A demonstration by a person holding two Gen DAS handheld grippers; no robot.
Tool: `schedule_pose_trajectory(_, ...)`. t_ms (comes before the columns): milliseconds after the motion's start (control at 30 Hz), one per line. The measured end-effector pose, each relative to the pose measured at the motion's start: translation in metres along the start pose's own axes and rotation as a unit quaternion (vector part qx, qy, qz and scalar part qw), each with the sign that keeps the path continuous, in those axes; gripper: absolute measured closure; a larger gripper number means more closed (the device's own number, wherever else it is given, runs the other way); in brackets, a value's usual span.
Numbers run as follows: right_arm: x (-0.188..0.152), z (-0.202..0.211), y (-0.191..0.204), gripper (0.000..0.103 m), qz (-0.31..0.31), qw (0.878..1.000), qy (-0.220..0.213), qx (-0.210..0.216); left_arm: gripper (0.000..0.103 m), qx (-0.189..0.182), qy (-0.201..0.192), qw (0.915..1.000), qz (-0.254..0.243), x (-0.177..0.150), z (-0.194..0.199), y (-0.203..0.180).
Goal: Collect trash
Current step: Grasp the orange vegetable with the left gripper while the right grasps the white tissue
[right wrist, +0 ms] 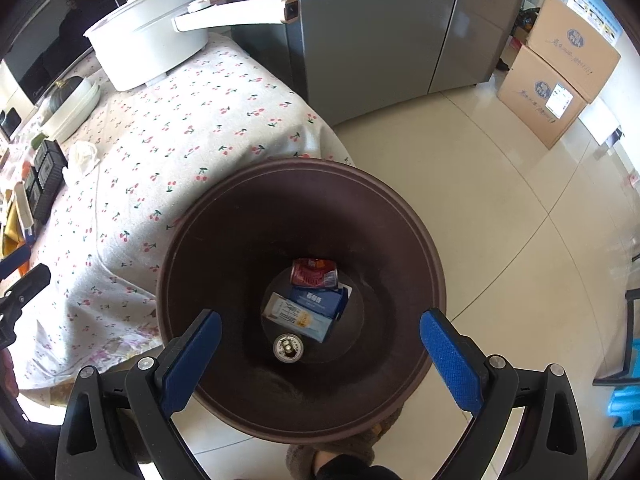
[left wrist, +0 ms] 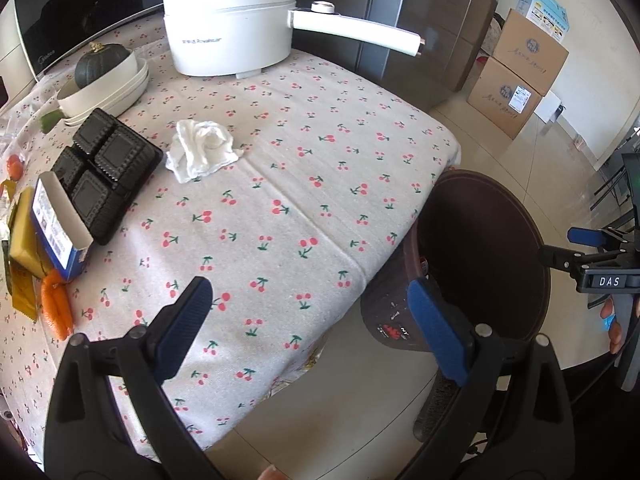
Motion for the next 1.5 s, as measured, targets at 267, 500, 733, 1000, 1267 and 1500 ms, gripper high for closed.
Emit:
schedule_pose_trajectory(267, 0.015, 0.008, 0.054, 0.002, 0.034, 0.999, -0.012, 0.022, 0.005, 0.023, -0.008, 0.9983, 0.052, -0.009, 0.026, 0.058)
schedule_pose_trajectory(500, 0.029, 0.012, 0.107, 0.002, 0.069, 0.997, -0.018, 0.037, 0.005, 0.043, -0.011, 0.9930, 0.109, -0.023, 0.045, 0.112)
schedule_pose_trajectory(733, 0.040, 0.017, 0.163, 0.002, 0.104, 0.993, -0.022, 0.060, 0.005, 0.059, -0.011, 0.9845, 0.165, -0.041, 0.060, 0.163)
schedule_pose_trajectory(1000, 0.049, 0.014, 0.221, 0.002, 0.134, 0.987, -0.019, 0.089, 0.005, 0.092, -0.008, 0.9683, 0.232, -0.051, 0.077, 0.221)
schedule_pose_trajectory(1267, 0.058, 0.000, 0.260, 0.002, 0.150, 0.984, -0.009, 0.097, 0.018, 0.038, 0.020, 0.9483, 0.314, -0.053, 0.049, 0.258)
schedule_pose_trajectory(1500, 0.067, -0.006, 0.261, 0.002, 0.139, 0.986, -0.002, 0.096, 0.042, 0.021, 0.063, 0.9612, 0.268, -0.041, 0.009, 0.228)
Point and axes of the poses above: each gripper's, at about its wrist camera, not at the fingertips, and z roughly against the way its jaws point, y to its left, x to its top, the point moved 4 cm from there along -z, roughly the way its jaws point, and after that the axes turned 2 degrees about -x, right-handed, at the moved point
